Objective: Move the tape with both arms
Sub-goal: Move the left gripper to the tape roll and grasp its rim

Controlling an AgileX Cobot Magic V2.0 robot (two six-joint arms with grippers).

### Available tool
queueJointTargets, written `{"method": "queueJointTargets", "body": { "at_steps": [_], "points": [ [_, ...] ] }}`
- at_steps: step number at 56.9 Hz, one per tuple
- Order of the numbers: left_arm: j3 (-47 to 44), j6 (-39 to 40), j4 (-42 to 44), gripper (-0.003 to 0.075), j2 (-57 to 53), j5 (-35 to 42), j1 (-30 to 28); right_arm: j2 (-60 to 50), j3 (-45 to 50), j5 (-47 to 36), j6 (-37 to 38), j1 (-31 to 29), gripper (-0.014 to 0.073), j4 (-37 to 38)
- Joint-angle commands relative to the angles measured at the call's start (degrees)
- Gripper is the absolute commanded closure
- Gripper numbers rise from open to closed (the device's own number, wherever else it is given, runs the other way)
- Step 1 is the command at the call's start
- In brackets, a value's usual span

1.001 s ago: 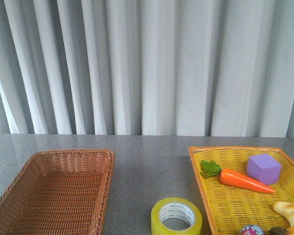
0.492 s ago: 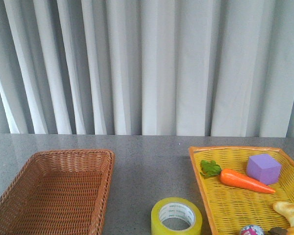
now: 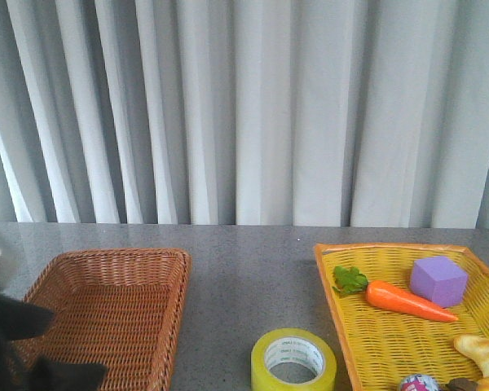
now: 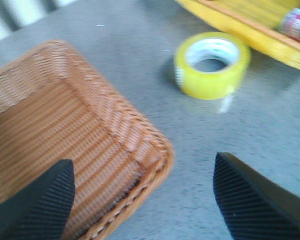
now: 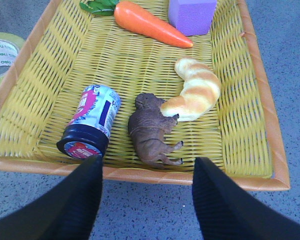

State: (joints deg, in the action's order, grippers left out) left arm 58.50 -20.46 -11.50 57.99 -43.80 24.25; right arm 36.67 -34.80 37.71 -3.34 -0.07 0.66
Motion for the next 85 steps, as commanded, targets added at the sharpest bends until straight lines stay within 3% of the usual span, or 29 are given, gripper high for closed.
{"method": "queueJointTargets", "body": {
  "at_steps": [1,20,32,47,66,85],
  "points": [
    [5.97,-1.63,-2.32,0.0185,4.44,-0.20,2.93,-0.11,-1.54,-3.44,-0.08,-0.28,0.0201,0.46],
    [24.32,0.40,2.62,0.0224,24.72,-9.21,12.02,-0.11,-1.54,-3.44,-0.08,-0.28,0.0201,0.46],
    [37.00,5.68,8.24,0.0224,36.56,-12.40,12.40,-0.11,-1.54,-3.49,-0.08,-0.28,0.0201,0.46],
    [51.69,7.13,8.75,0.0224,49.73,-16.40,12.40,-0.11,-1.54,-3.49,-0.08,-0.28,0.0201,0.46],
    [60.90,9.38,10.19,0.0224,61.11,-15.17,12.40,-0.11,-1.54,-3.49,-0.08,-0.28,0.0201,0.46],
    [62.41,13.95,14.48,0.0225,67.11,-15.02,12.18,-0.11,-1.54,-3.44,-0.08,-0.28,0.0201,0.46]
  ]
}}
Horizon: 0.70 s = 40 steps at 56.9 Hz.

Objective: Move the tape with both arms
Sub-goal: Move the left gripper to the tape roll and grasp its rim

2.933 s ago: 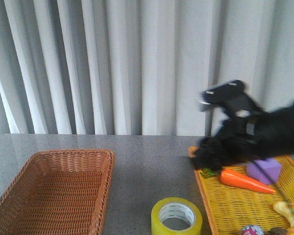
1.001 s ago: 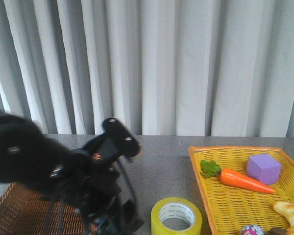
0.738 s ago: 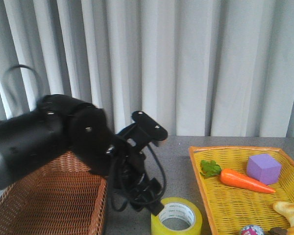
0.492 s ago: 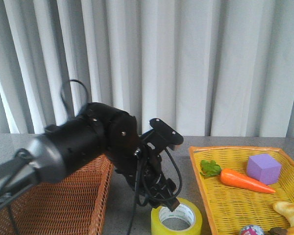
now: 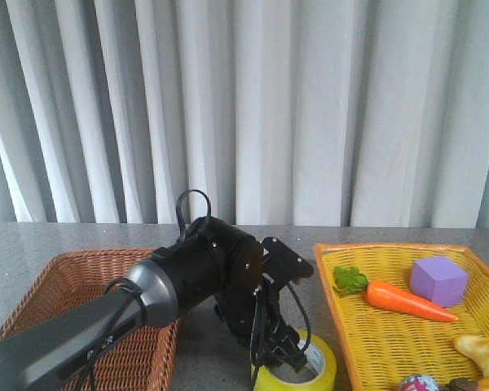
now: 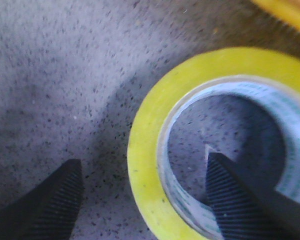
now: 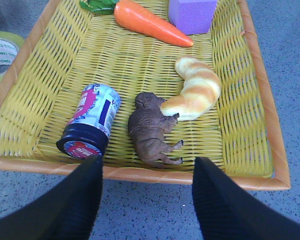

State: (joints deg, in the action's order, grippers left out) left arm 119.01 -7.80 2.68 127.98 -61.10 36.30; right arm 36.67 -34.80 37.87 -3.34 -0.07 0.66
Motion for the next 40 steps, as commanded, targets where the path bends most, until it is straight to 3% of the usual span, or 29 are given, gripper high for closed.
{"method": "queueJointTargets", "body": {
  "at_steps": [1,14,29,40],
  "points": [
    [1.90,1.29,0.06,0.0226,-2.79,2.24,0.13,-0.11,-1.54,-3.60,-0.08,-0.28,0.0201,0.46],
    [1.90,1.18,-2.05,0.0309,-1.54,1.65,0.13,-0.11,-1.54,-3.48,-0.08,-0.28,0.0201,0.46],
    [1.90,1.23,-2.16,0.0570,-1.64,1.39,0.13,-0.11,-1.54,-3.48,-0.08,-0.28,0.0201,0.46],
    [3.72,1.17,-2.10,0.0686,-1.71,-1.93,0.13,-0.11,-1.54,-3.48,-0.08,-0.28,0.0201,0.46]
  ]
}}
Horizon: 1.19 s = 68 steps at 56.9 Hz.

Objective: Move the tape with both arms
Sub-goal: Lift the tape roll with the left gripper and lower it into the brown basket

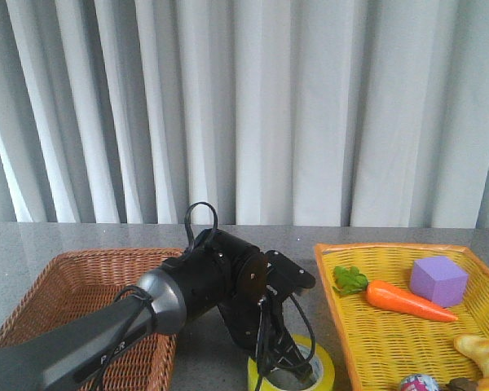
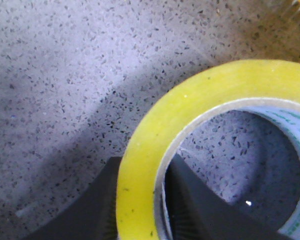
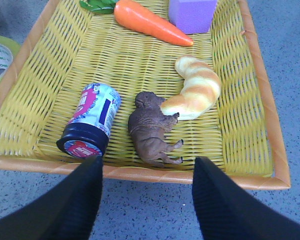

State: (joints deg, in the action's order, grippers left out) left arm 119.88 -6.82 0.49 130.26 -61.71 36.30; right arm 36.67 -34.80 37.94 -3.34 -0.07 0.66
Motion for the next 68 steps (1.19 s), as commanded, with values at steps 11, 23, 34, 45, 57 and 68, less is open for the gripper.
{"method": "queueJointTargets", "body": {
  "at_steps": [11,23,34,45,57,68],
  "points": [
    [9.21,0.02,1.68,0.0708,-6.04,-7.25,0.13,-0.11,-1.54,-3.55,-0.08,-0.28,0.0201,0.46],
    [12.34,-0.13,10.14,0.0707,-13.33,-9.95,-0.79,-0.11,-1.54,-3.49,-0.21,-0.28,0.0201,0.46],
    [11.99,-1.03,10.11,0.0707,-19.67,-9.95,-6.58,-0.11,-1.54,-3.55,-0.18,-0.28,0.0201,0.46],
    [10.65,-1.01,4.25,0.0707,-23.53,-9.95,-15.25,-0.11,-1.54,-3.55,-0.18,-0.28,0.0201,0.46],
    [-0.47,-3.32,0.67,0.0707,-26.78,-9.42,-23.67,-0.11,-1.54,-3.55,-0.18,-0.28,0.0201,0.46],
    [-10.52,-3.38,0.67,0.0707,-26.10,-2.82,-27.52,-0.11,-1.54,-3.55,-0.18,-0.28,0.0201,0.46]
  ]
}}
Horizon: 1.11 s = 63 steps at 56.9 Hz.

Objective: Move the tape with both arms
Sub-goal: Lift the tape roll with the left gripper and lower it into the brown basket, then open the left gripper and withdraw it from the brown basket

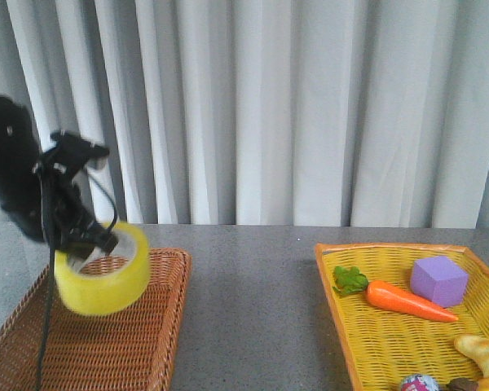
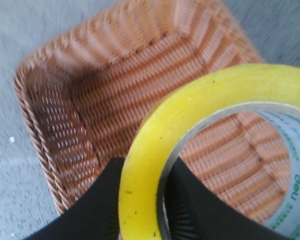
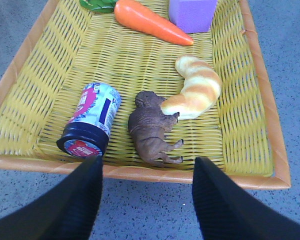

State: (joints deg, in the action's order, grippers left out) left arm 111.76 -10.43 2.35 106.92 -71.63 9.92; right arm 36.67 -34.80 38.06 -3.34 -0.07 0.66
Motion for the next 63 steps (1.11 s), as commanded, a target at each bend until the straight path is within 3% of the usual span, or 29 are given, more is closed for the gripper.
{"method": "queueJointTargets", "body": {
  "at_steps": [1,12,26,31,40,48,54,63],
  "points": [
    [-3.07,0.22,-1.19,0.0707,-2.76,8.08,-1.32,-0.11,-1.54,-3.66,-0.18,-0.28,0.0201,0.46],
    [-9.62,0.22,-0.68,0.0707,-0.16,14.60,-1.95,-0.11,-1.54,-3.66,-0.18,-0.28,0.0201,0.46],
    [-10.49,1.71,0.04,0.0665,3.58,15.31,-1.95,-0.11,-1.54,-3.59,-0.18,-0.28,0.0201,0.46],
    [-10.42,1.89,0.38,0.0591,3.45,15.17,-1.95,-0.11,-1.54,-3.59,-0.18,-0.28,0.0201,0.46],
    [-10.37,1.89,0.56,0.0368,3.21,13.47,-1.95,-0.11,-1.54,-3.59,-0.18,-0.28,0.0201,0.46],
    [-10.30,1.78,0.86,0.0215,0.96,11.60,-1.95,-0.11,-1.54,-3.59,-0.18,-0.28,0.0201,0.46],
    [-10.19,1.71,0.91,0.0163,-2.83,9.95,-1.95,-0.11,-1.54,-3.59,-0.18,-0.28,0.0201,0.46],
    [-10.27,1.71,0.79,0.0160,-10.34,5.71,-1.95,-0.11,-1.54,-3.59,-0.18,-0.28,0.0201,0.46]
  ]
}}
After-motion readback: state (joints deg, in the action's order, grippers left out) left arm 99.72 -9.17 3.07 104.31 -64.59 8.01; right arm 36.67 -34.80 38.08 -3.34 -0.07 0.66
